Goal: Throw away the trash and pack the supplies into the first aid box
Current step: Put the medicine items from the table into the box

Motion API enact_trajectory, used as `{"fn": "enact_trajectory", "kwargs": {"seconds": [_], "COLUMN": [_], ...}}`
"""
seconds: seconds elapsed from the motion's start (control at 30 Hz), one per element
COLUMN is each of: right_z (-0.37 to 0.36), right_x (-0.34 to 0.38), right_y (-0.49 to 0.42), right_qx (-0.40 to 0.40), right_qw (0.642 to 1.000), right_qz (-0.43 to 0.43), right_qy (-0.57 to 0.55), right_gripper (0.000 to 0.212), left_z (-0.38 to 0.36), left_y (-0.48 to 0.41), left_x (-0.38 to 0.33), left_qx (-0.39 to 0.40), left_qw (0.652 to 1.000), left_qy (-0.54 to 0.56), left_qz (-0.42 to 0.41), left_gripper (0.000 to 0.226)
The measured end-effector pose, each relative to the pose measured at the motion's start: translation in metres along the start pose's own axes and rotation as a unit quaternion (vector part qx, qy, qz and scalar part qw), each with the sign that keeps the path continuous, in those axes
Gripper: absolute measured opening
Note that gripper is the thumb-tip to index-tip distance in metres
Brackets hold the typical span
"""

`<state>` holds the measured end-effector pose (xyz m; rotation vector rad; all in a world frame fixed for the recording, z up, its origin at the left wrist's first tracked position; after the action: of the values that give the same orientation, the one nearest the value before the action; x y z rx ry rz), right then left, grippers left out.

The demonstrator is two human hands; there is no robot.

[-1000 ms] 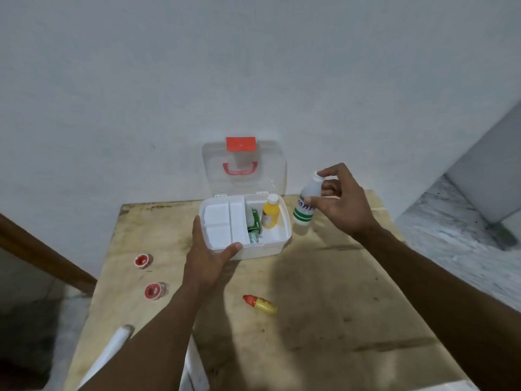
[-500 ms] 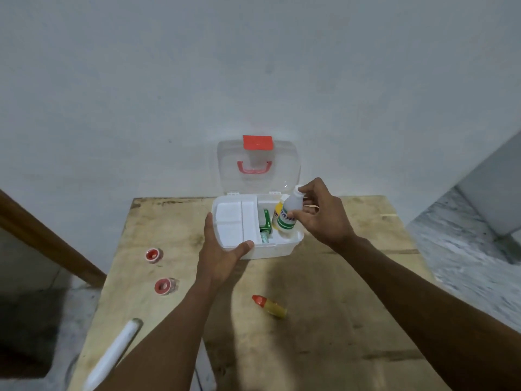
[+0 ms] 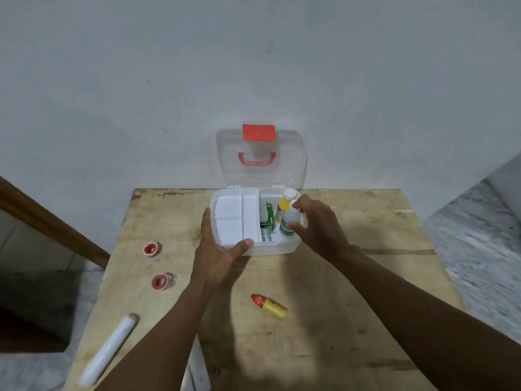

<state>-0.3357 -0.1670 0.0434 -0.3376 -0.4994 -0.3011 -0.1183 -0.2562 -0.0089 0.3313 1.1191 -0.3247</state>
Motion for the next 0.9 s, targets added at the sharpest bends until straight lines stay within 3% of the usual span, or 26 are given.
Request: {"fn": "enact_trajectory", "kwargs": {"seconds": [0.4,0.9], "right_z": [-0.009,-0.013], "right_x": [0.0,-0.001], "right_y": [-0.01,-0.006], "right_qx": [0.029,-0.008], "right_qw": [0.999,1.0], "right_qz": [0.007,-0.015], "right_qy": [0.044,-0.001], "right_gripper": [0.039,0.041], "left_z": [-0.002,0.002], "left_y": [-0.001,-0.007], "left_x": [0.0,0.0], "left_qx": [-0.002,0.014], "left_qw": [1.0,1.0], "left_qy": [-0.005,0.004], "left_qz": [-0.008,-0.008], "left_gripper": [0.101,0.097]}}
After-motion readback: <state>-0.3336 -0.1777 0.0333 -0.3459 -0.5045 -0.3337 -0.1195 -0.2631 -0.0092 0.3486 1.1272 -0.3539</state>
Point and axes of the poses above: each hand's wrist, its own y-axis away from the middle knuckle, its own z-axis out of the back of the hand, x = y × z, the point moved 3 cm from there along -y, towards the middle knuckle, and after that the axes turned 5 degrees about -y, right-handed, at the moved point
